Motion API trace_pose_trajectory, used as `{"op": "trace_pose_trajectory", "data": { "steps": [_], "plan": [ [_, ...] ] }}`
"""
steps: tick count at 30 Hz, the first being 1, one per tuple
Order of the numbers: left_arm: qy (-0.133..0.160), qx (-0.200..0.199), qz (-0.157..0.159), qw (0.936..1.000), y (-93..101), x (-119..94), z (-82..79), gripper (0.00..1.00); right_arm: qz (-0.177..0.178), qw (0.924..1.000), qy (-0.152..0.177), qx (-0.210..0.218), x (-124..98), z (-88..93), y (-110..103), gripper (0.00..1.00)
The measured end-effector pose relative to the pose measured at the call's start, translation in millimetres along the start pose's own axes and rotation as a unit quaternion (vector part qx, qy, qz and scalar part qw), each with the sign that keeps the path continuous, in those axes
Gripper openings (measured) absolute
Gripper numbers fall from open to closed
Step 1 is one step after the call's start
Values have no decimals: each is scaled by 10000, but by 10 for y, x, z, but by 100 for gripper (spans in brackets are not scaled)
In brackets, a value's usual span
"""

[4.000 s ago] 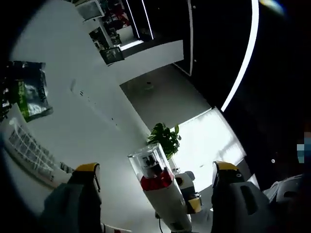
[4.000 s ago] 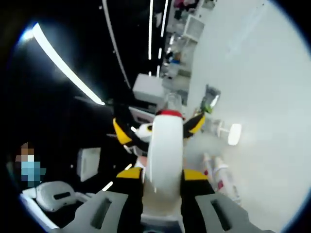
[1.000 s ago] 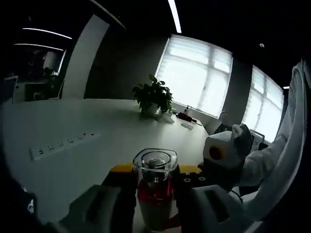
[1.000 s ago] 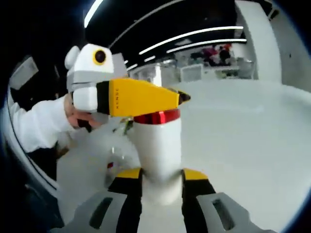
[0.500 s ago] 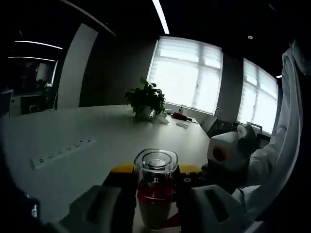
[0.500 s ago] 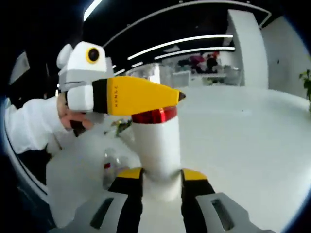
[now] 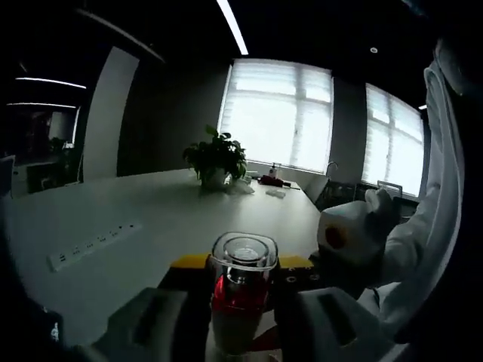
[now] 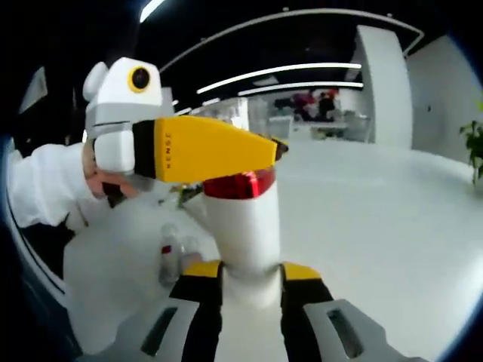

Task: Arrange the skincare products in the storage area until every visible bottle or jar stands upright without overlapping.

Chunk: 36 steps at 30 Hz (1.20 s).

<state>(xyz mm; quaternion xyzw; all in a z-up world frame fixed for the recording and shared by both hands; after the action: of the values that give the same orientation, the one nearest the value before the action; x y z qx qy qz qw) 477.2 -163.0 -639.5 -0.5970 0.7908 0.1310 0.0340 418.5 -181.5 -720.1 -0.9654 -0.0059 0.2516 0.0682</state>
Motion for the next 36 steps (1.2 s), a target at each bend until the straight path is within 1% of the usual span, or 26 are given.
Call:
{"op": "trace_pose_trajectory", "data": {
  "steps": [6, 7, 8, 9, 12, 19, 22, 26, 28, 32, 33, 36],
  "plan": [
    [93, 12, -19, 10000, 62, -15, 22, 27, 13, 10000, 17, -58, -27, 7, -13, 20],
    [102, 29, -48, 9999, 55, -17, 18, 27, 14, 10000, 48, -60, -33, 9, -15, 20],
    [97, 47, -58, 9999, 51, -27, 21, 27, -3, 9999, 152, -35, -42, 4, -19, 20],
    [98, 54, -56, 9999, 48, -30, 21, 27, -1, 9999, 119, 27, -48, 17, -21, 20],
    [109, 27, -22, 9999, 46, -50, 24, 27, -18, 10000, 84, -25, -56, 15, -22, 20],
    [123, 104, 14, 9999, 30, -15, 4, 26, 21, 10000, 61, -34, -62, -2, -8, 19],
    [145, 95, 104, 9998, 31, -21, 6, 26, 38, 10000, 40, -51, -64, -2, -13, 19],
    [126, 118, 205, 9996, 24, -21, 1, 26, 177, 9997, 9, -156, -72, 16, -47, 18],
    [118, 36, 279, 9995, 15, -33, 5, 27, 218, 9996, -23, -176, -68, 35, -48, 18],
    [150, 0, 292, 9995, 22, -44, -5, 27, 258, 9996, -20, -125, -74, 57, -52, 16],
    [191, 3, 271, 9995, 17, -51, -15, 28, 265, 9996, -30, -134, -76, 65, -50, 16],
    [187, -22, 253, 9995, 9, -66, -15, 30, 253, 9997, -41, -54, -82, 83, -36, 13]
  ]
}}
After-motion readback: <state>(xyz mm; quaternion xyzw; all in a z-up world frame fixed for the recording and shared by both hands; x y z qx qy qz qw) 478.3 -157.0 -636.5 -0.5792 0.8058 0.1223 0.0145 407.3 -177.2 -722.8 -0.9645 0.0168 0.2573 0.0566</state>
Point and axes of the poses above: the point that each gripper's makers call its tool centre point, and the gripper's own axes: x roughly forward along the fingers, y roughly to its right, z roughly out of its underside, the point moved 5 cm from there along -x, roughly backward along the fingers, and after that the axes turned 4 degrees about -y, right-handed, at the moved point
